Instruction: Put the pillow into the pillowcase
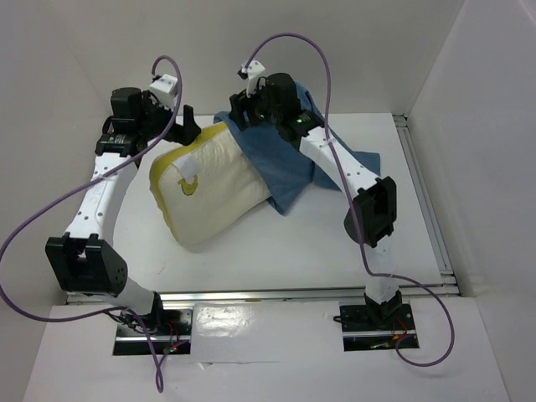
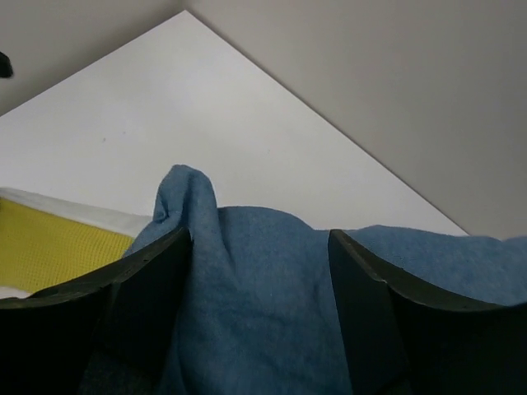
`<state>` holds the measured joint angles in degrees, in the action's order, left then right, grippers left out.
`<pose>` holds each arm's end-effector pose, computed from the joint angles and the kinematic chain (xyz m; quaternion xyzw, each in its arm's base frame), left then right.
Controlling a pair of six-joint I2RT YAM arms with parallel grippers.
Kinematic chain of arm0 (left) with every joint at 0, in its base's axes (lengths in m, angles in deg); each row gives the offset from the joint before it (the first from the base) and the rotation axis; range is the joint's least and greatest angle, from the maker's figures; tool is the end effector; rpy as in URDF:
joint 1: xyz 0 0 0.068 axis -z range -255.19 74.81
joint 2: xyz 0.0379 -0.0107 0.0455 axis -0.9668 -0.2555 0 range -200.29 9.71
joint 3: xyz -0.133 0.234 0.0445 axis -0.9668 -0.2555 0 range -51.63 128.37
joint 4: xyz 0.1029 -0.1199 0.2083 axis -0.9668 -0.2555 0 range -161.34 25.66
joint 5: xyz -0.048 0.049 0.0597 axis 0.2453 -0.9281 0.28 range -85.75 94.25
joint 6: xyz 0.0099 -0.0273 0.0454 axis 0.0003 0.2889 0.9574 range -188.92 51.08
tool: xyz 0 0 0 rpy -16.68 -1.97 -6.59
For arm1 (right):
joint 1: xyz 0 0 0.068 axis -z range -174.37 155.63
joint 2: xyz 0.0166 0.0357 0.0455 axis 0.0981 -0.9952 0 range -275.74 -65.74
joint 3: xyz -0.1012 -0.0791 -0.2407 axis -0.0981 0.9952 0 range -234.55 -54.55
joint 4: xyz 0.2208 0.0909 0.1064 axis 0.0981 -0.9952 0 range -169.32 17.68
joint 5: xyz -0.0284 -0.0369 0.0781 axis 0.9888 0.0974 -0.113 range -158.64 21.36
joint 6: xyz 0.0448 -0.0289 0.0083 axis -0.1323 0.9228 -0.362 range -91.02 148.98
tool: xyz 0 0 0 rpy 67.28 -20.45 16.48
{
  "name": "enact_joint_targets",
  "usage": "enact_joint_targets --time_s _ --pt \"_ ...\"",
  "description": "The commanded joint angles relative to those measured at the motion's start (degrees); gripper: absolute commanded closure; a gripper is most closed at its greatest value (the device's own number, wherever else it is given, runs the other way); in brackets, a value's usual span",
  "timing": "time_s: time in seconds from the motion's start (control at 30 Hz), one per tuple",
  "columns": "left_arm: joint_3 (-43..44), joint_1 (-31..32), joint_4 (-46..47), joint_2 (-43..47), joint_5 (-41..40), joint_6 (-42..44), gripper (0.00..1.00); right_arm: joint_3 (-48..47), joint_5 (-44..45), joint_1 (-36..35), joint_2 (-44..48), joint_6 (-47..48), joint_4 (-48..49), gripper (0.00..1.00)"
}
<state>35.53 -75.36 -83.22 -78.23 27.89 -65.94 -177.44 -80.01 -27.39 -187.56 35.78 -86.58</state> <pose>0.3567 -0.0132 0.3982 0.1376 0.7970 -0.1519 0.5682 0.4230 0.2832 0.3775 -0.3235 0.7122 0.2158 0.5845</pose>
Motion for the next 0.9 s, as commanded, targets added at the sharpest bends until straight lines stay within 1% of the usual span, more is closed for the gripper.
enact_joint_targets --time_s 0.0,0.07,0.1,0.2,0.23,0.27,0.33,0.37,0.4,0.43,0.47,0.5,0.53,0.57,0.6,0.63,0.67,0.73,0.77,0.83,0.87 --pt "3.18 0.78 -0.01 2.25 -11.39 8.09 0.0 3.44 5.48 2.78 8.68 2.51 -0.33 0.24" --pt "5.91 2.53 -3.26 1.46 -12.73 8.96 0.0 4.4 5.49 2.78 10.98 3.29 -1.38 0.24" --pt "7.84 2.54 -4.23 1.46 -15.96 8.97 0.0 5.46 5.49 2.78 13.51 4.08 -1.38 0.24" --pt "9.7 3.33 -4.25 2.33 -17.22 8.27 0.0 9.41 5.49 2.78 18.35 4.7 -1.99 0.24" --pt "10.22 3.33 -3.63 3.38 -17.22 8.27 0.0 11.77 5.49 2.78 19.42 4.71 -2.0 0.22" --pt "10.75 3.33 -3.63 3.91 -15.74 10.01 0.0 12.75 5.49 2.78 20.3 4.71 -2.0 0.22" --pt "9.54 5.52 -2.67 5.49 -14.24 11.86 0.0 14.95 5.49 2.78 22.58 5.23 -2.0 0.22" --pt "9.53 6.31 -2.66 6.11 -12.84 15.0 0.0 14.96 5.49 2.78 23.2 5.23 -2.0 0.22" --pt "9.53 8.23 -5.44 6.64 -11.26 16.77 0.0 14.96 4.88 2.78 23.73 5.23 -3.74 0.21" --pt "9.0 9.38 -8.26 6.64 -6.81 18.36 0.01 14.96 3.74 2.78 23.73 5.93 -5.06 0.2" --pt "9.61 10.61 -12.11 6.64 -4.07 22.03 0.01 14.26 1.99 2.78 23.73 5.94 -6.55 0.19" --pt "9.61 14.1 -16.42 5.69 -2.73 23.02 0.03 14.26 1.28 2.78 23.73 6.72 -9.53 0.17" --pt "9.61 15.97 -23.07 4.2 -2.72 23.55 0.0 14.26 0.49 2.78 23.73 7.42 -10.95 0.17" --pt "8.74 17.64 -26.18 3.57 -1.94 25.3 0.0 13.56 -0.39 2.78 23.73 7.43 -12.53 0.16" --pt "7.52 19.74 -28.22 3.57 -1.93 25.32 0.0 13.55 -1.1 2.78 23.73 7.43 -14.11 0.16" --pt "3.5 20.46 -28.24 4.26 -1.93 25.32 0.0 12.77 -1.1 2.78 23.12 7.43 -17.35 0.16" --pt "1.37 21.34 -28.24 4.97 -1.06 25.93 0.0 12.76 -1.89 2.78 23.12 7.43 -18.51 0.16" --pt "-3.11 24.49 -26.49 6.63 -4.38 27.68 0.0 13.29 -2.42 2.78 23.12 7.43 -21.67 0.16" --pt "-6.79 25.47 -25.87 7.25 -6.83 28.91 0.0 14.68 -2.42 2.78 23.12 6.82 -22.29 0.16" --pt "-9.88 27.92 -24.91 7.78 -10.09 30.41 0.0 15.31 -3.04 2.78 23.73 6.81 -24.4 0.16" --pt "-12.68 27.94 -24.2 7.79 -12.89 30.94 0.0 16.7 -3.04 2.78 23.73 6.81 -24.93 0.16"
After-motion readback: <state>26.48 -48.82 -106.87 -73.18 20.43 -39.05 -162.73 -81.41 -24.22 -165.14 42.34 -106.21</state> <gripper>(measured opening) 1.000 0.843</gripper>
